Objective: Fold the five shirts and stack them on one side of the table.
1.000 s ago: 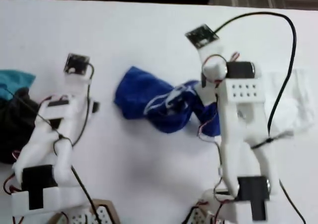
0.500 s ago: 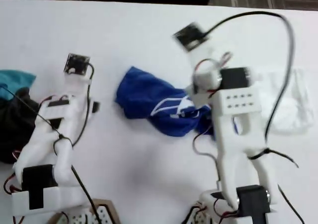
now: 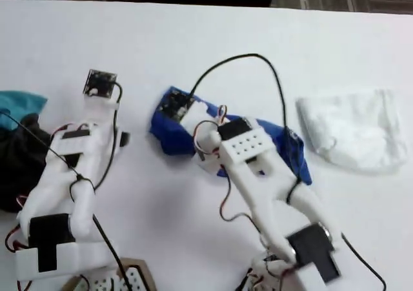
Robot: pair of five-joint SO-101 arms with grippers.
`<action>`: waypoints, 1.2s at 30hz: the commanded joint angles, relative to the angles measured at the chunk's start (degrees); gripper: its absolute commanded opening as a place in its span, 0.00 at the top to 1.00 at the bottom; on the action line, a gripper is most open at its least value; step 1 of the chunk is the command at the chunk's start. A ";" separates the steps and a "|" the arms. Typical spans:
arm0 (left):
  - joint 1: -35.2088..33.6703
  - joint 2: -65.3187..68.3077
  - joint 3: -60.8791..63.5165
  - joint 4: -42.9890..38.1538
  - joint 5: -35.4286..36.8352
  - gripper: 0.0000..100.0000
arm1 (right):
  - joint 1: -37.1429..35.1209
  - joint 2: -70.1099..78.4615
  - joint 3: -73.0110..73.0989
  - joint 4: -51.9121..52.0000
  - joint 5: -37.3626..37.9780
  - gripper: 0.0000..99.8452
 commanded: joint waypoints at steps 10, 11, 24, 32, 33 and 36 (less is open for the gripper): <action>0.09 -2.20 -1.19 -0.09 0.35 0.73 | 14.02 18.24 -27.96 -0.40 -7.74 0.98; 0.09 -2.20 -1.19 -0.09 0.35 0.73 | 14.90 18.24 -30.07 0.04 -9.49 0.98; 0.09 -2.20 -1.19 -0.09 0.35 0.73 | 22.11 18.95 -41.49 0.66 -11.34 0.86; 0.09 -2.20 -1.19 -0.09 0.35 0.73 | 22.46 18.33 -41.85 7.69 -10.99 0.66; 0.09 -2.20 -1.19 -0.09 0.35 0.73 | 21.85 18.33 -41.67 9.89 -10.90 0.68; 0.09 -2.20 -1.19 -0.09 0.35 0.73 | 19.91 18.42 -41.49 17.63 -10.81 0.73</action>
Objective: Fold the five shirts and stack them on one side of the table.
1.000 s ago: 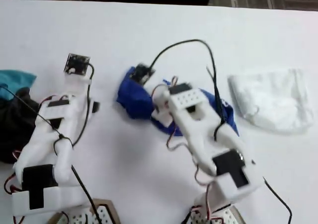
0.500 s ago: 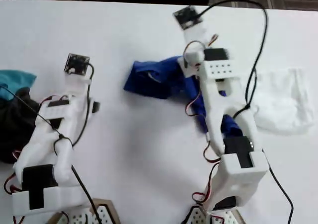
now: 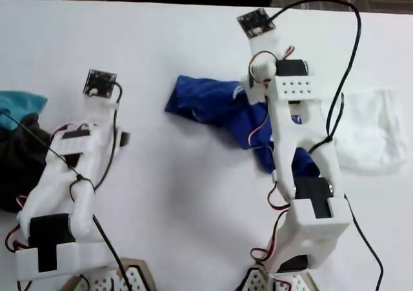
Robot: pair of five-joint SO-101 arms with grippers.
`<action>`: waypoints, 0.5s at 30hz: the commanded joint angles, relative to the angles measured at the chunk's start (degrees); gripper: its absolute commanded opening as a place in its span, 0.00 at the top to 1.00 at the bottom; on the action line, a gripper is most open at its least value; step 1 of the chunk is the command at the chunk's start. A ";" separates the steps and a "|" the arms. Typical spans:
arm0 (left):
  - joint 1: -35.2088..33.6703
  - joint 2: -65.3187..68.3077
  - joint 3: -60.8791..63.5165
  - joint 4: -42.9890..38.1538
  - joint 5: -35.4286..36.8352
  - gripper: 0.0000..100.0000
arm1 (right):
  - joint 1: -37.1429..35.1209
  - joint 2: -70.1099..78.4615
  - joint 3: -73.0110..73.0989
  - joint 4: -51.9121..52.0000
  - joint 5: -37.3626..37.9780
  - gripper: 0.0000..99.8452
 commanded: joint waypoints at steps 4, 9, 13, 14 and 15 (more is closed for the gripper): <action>0.09 -2.20 -1.19 -0.09 0.35 0.73 | -5.49 -0.92 -2.73 15.69 0.00 0.74; 0.09 -2.20 -1.19 -0.09 0.35 0.73 | -10.15 -0.92 -2.55 24.48 0.00 0.74; 0.09 -2.20 -1.19 -0.09 0.35 0.73 | -12.97 -0.22 -1.23 25.36 1.93 0.74; 0.09 -2.20 -1.19 -0.09 0.35 0.73 | -13.32 -0.22 0.26 23.96 2.29 0.74; 0.09 -2.20 -1.19 -0.09 0.35 0.73 | -13.58 -0.22 2.02 22.11 2.29 0.74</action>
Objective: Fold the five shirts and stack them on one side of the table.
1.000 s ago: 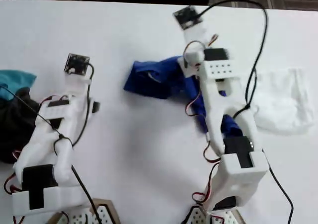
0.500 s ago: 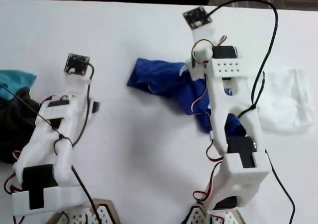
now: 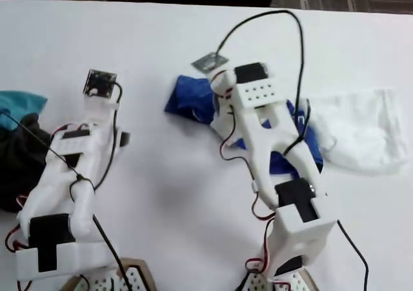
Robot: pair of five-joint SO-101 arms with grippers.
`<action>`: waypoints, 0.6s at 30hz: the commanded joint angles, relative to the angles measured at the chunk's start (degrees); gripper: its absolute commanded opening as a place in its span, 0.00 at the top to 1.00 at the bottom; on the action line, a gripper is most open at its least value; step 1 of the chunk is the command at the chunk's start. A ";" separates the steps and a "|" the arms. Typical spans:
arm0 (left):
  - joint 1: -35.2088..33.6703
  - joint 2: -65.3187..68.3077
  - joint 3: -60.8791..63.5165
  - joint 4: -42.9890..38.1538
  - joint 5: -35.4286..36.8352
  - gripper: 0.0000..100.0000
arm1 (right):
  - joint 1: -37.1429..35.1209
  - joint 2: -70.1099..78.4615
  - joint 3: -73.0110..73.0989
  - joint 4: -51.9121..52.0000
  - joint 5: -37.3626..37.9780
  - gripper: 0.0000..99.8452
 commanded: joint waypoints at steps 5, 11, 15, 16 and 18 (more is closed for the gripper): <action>0.09 -2.20 -1.19 -0.09 0.35 0.73 | 2.33 -0.22 11.43 -15.52 0.88 0.74; 0.09 -2.20 -1.19 0.00 0.35 0.73 | 10.42 3.38 13.10 -26.86 0.97 0.74; 0.09 -2.20 -1.19 0.00 0.35 0.73 | 12.18 6.99 12.04 -31.69 0.97 0.79; 0.09 -2.20 -1.19 0.00 0.35 0.73 | 12.70 7.34 10.90 -31.96 0.53 0.83; 0.09 -2.11 -1.19 0.00 0.35 0.73 | 13.41 7.34 8.09 -31.78 0.35 0.95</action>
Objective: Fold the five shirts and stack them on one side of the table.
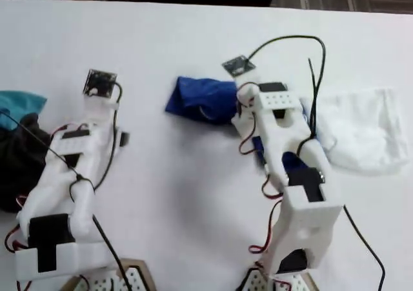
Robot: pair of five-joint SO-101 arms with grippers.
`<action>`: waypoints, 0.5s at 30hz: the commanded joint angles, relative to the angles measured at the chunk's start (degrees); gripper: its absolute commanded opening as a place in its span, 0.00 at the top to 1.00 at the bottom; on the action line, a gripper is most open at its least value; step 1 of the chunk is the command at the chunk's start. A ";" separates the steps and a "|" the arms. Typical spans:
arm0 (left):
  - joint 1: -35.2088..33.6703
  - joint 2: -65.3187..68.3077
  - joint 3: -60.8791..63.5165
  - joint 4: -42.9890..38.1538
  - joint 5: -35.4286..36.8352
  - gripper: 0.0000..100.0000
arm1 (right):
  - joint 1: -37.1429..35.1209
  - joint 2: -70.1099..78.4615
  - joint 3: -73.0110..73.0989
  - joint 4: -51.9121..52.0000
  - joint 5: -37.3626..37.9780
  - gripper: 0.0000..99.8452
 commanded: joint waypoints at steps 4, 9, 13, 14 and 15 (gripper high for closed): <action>0.09 -2.11 -1.19 0.00 0.35 0.73 | 1.89 -2.33 -10.90 3.47 -1.32 0.98; 0.09 -2.11 -1.19 0.00 0.35 0.73 | 1.45 -12.09 -17.23 10.24 -2.46 0.98; 0.09 -2.11 -1.19 -0.09 0.35 0.73 | 0.66 -22.02 -18.37 15.08 -2.37 0.98; 0.09 -2.11 -1.19 -0.09 0.35 0.73 | 0.40 -24.57 -18.20 16.40 -2.37 0.98; 0.09 -2.11 -1.19 -0.09 0.35 0.73 | -0.22 -26.77 -18.11 17.54 -2.37 0.98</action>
